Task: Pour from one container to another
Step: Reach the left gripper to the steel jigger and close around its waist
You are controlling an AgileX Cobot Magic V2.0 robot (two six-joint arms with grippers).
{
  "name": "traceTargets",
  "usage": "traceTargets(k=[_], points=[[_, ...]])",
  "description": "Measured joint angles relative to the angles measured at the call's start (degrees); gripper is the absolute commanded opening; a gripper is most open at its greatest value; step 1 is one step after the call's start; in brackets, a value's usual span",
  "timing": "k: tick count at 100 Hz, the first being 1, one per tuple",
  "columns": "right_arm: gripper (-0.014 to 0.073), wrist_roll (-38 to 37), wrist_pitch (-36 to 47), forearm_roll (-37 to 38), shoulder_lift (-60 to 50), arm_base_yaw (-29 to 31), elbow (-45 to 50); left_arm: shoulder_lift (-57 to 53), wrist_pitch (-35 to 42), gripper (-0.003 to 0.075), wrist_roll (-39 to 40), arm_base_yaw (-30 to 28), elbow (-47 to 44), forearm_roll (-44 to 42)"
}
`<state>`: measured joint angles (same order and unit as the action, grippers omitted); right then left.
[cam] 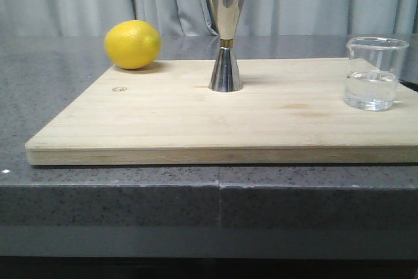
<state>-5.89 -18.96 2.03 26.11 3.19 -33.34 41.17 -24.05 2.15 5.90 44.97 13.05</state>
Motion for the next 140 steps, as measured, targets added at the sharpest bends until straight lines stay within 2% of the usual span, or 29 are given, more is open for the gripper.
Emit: traceTargets(k=[9, 14, 21, 28, 43, 50, 57, 90, 119, 130, 140], points=[[0.0175, 0.0, 0.47, 0.0, 2.01, 0.0, 0.0, 3.94, 0.25, -0.0015, -0.57, 2.03, 1.02, 0.79], [0.0275, 0.0, 1.02, -0.13, 2.72, 0.0, 0.0, 5.75, 0.86, 0.0005, -0.68, 3.48, 1.15, 1.06], [0.0393, -0.11, 2.32, -0.32, 3.67, 0.0, 0.0, 8.29, 1.76, 0.0069, -0.8, 5.9, 1.24, 1.34], [0.0472, -0.11, 3.71, -1.01, 4.29, 0.0, 0.0, 10.64, 3.67, 0.0163, -0.82, 8.64, 1.24, 1.34], [0.0496, -0.11, 5.26, -2.37, 5.74, 0.0, 0.0, 15.16, 9.35, 0.0396, -0.92, 15.07, 1.24, 1.56], [0.0496, -0.11, 5.34, -2.9, 6.25, 0.0, 0.0, 16.86, 12.24, 0.0482, -0.92, 17.94, 1.24, 0.91], [0.0496, -0.11, 5.34, -3.26, 6.45, 0.0, 0.0, 18.35, 14.73, 0.0531, -0.92, 20.73, 1.24, -1.16], [0.0496, 0.0, 1.59, -3.68, 6.45, 0.0, 0.0, 27.8, 25.63, 0.0535, -1.04, 32.95, 1.24, -11.15], [0.0496, 0.0, 1.87, -3.81, 6.45, -0.46, 4.69, 38.03, 34.24, 0.0535, -0.21, 35.17, 1.24, -14.87], [0.0496, 0.0, 2.79, -3.81, 6.45, -0.46, 8.31, 40.34, 36.83, 0.0535, 4.66, 35.17, 1.24, -19.05], [0.0496, 0.0, 2.89, -3.81, 6.45, -0.46, 10.18, 41.56, 40.07, 0.0535, 14.13, 35.17, 1.24, -29.33]])
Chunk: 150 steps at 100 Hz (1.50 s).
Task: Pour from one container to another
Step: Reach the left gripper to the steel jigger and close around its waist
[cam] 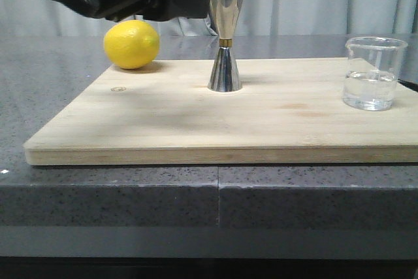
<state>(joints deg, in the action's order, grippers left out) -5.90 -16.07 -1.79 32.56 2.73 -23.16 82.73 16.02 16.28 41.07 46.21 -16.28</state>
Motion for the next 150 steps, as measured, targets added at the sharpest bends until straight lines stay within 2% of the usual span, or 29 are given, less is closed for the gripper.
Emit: traceTargets(k=[8, 15, 43, 76, 107, 129, 150], points=[[0.0496, 0.0, 0.24, -0.04, 0.0, 0.0, 0.41, 1.18, 5.48, 0.0531, 9.98, 0.0, 0.0, -9.47], [0.0496, 0.0, 0.79, -0.14, 0.0, 0.0, 0.41, 2.25, 9.97, 0.0522, 15.7, -0.67, 0.0, -15.96], [0.0496, 0.0, 1.09, -0.4, 0.0, 0.0, 0.41, 7.33, 21.31, 0.0512, 25.92, -6.26, 0.0, -29.46], [0.0496, 0.0, 1.35, -0.4, 0.0, 0.0, 0.41, 15.41, 30.41, 0.0512, 31.29, -12.24, 2.63, -37.52], [0.0495, 0.08, 1.49, -0.4, 0.0, 0.0, 0.49, 22.04, 34.4, 0.0512, 36.51, -12.77, 11.02, -45.32], [0.0495, 0.08, 5.78, -0.06, 0.0, -0.13, 4.03, 24.26, 35.08, 0.0512, 37.23, -12.81, 14.05, -47.51], [0.0495, 0.08, 10.92, 0.78, 0.0, -4.65, 7.13, 24.76, 35.45, 0.0511, 37.81, -12.81, 14.73, -49.15]])
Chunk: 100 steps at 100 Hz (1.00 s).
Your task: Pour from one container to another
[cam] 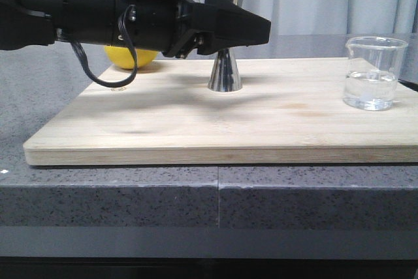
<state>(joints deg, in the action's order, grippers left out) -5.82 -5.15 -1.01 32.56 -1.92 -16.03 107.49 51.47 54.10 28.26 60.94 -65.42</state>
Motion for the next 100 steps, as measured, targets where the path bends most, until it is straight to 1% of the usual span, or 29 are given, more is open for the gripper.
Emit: traceTargets(k=[13, 27, 41, 55, 72, 84, 100], points=[[0.0495, 0.0, 2.23, 1.01, 0.0, -5.4, 1.43, 0.38, 0.0, 0.0511, 0.39, 0.0, 0.0, -0.49], [0.0495, 0.04, 5.15, 1.81, 1.35, -9.05, 2.99, 0.52, 0.05, 0.0499, 0.41, 0.0, 0.0, -0.54], [0.0495, 0.04, 8.0, 2.68, 5.25, -9.56, 3.39, 0.58, 0.05, 0.0451, 0.51, 0.0, 0.03, -0.63], [0.0495, 0.13, 12.51, 2.8, 10.23, -9.56, 3.39, 0.66, -0.31, 0.0412, 0.63, 0.0, 0.13, -0.63], [0.0495, 0.13, 17.75, 2.8, 15.3, -9.56, 3.39, 0.66, -3.13, 0.0367, 0.63, 0.0, 0.13, -0.63], [0.0495, 0.13, 20.33, 2.8, 17.18, -9.56, 3.39, 0.66, -5.55, 0.0336, 0.74, 0.0, 0.13, -0.67], [0.0495, 0.13, 21.84, 3.99, 17.69, -9.56, 3.39, 0.66, -7.24, 0.0265, 0.74, 0.0, 0.13, -0.67]])
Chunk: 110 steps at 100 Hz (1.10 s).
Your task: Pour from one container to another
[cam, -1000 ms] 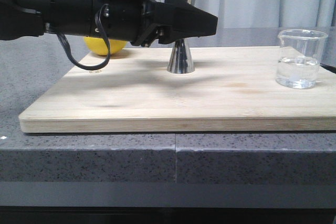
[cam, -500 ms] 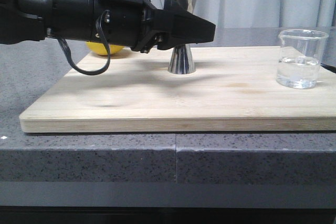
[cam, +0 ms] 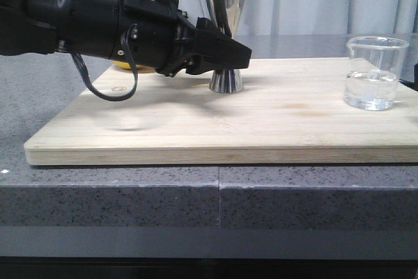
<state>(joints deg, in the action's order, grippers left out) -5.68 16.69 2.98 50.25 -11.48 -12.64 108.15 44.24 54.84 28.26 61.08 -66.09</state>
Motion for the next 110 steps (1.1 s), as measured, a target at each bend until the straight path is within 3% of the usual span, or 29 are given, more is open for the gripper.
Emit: traceTargets(k=[55, 110], points=[[0.0495, 0.0, 1.68, 2.65, 0.54, 0.0, 0.0, 0.0, 0.4, -0.0021, 0.0, 0.0, 0.13, 0.33], [0.0495, 0.0, 10.92, 4.77, 8.3, 0.0, 0.0, -1.33, 2.79, -0.0021, 0.92, 0.0, 0.13, -1.64]])
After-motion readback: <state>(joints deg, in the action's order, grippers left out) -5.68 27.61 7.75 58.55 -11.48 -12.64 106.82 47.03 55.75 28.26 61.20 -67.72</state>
